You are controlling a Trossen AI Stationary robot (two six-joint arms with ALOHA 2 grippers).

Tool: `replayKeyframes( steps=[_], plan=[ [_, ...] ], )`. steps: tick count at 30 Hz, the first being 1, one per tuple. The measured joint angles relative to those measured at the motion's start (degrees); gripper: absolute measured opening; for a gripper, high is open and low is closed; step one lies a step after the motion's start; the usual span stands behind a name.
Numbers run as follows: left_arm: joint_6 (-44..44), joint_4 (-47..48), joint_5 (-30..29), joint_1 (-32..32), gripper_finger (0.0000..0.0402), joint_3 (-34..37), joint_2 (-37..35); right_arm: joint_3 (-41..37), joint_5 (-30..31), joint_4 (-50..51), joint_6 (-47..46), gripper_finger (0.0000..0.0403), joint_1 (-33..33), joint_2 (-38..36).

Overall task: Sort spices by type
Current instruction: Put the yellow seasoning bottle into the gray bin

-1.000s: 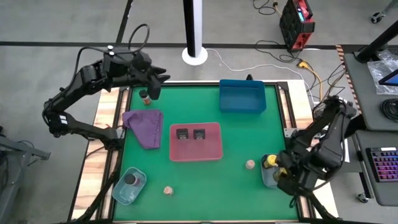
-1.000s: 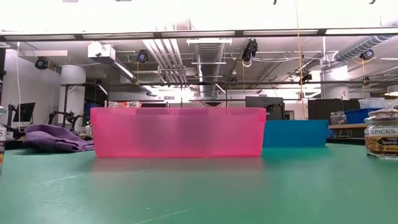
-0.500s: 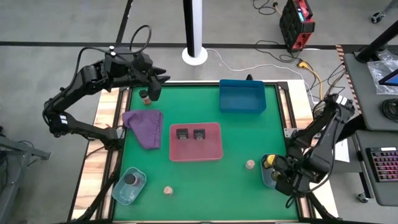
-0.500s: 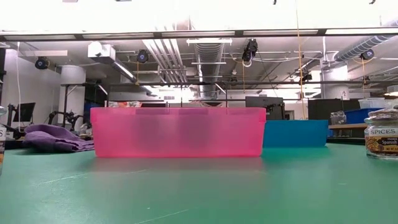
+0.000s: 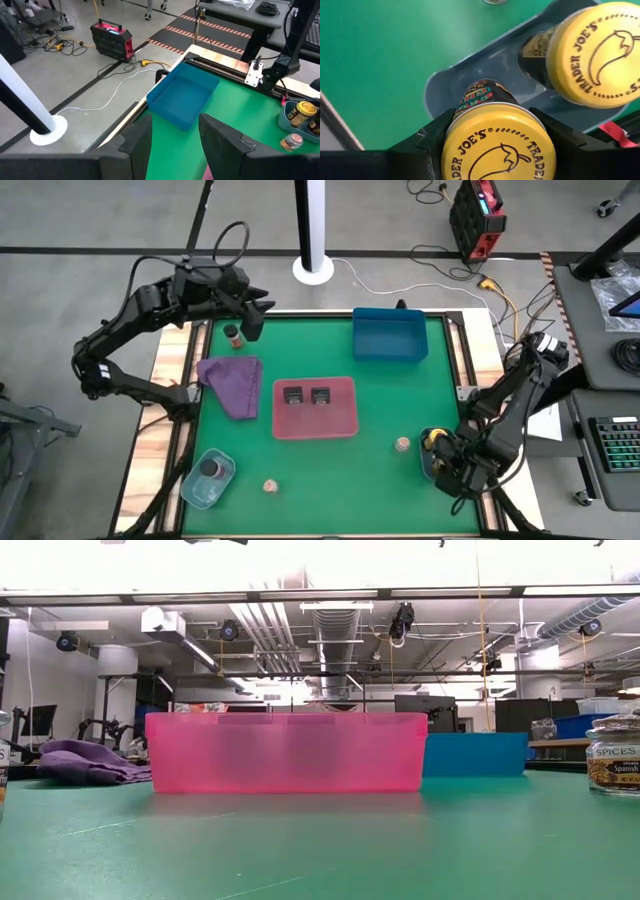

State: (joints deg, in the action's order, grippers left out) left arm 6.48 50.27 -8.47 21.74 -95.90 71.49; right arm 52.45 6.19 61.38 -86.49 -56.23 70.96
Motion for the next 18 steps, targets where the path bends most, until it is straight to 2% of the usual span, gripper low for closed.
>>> replayKeyframes(
  steps=[13,18],
  plan=[
    [0.0,-1.0,0.0,0.0,0.0146,0.0,0.8,-2.9,1.5,-2.6,-3.7,0.0218,0.0,0.1],
    [0.0,-1.0,0.0,0.0,0.0146,0.0,0.8,-3.0,1.5,-2.4,-4.0,0.0232,0.0,0.4]
  ],
)
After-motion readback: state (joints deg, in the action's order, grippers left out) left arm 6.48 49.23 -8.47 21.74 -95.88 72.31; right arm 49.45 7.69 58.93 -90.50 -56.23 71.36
